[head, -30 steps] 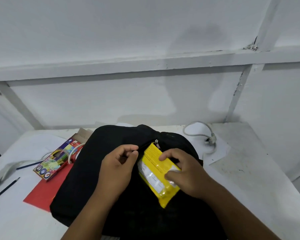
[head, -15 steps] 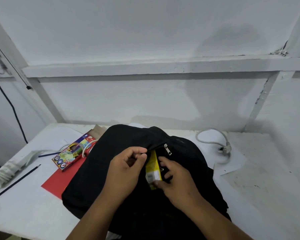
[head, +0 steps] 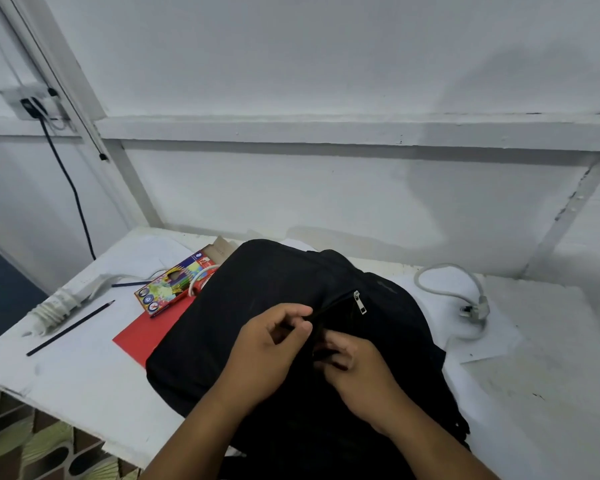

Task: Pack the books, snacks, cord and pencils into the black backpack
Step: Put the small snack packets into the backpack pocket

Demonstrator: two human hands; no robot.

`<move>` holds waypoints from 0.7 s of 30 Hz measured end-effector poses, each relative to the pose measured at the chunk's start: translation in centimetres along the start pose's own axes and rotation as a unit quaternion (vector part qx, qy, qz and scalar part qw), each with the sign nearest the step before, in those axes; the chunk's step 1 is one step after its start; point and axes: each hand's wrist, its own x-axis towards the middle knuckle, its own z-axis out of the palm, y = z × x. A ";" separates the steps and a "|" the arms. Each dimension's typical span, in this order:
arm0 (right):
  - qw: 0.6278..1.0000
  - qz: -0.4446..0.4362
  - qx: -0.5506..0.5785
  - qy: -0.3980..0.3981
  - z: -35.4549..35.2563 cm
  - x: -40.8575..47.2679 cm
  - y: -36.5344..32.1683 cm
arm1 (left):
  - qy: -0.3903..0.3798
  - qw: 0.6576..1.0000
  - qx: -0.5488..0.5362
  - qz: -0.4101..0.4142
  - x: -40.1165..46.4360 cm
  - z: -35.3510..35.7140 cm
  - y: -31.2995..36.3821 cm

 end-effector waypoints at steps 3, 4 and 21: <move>0.999 -0.004 0.001 -0.050 -0.4 -0.1 -0.2 | 0.015 1.000 -0.017 0.011 -0.5 -0.7 -0.2; 0.999 -0.003 -0.001 -0.050 -0.6 -0.1 -0.2 | 0.034 0.999 -0.023 0.017 -0.6 -1.1 -0.2; 0.892 -0.219 -0.314 0.242 6.9 5.0 -6.4 | 0.050 0.950 0.267 -0.154 3.6 -13.0 -7.8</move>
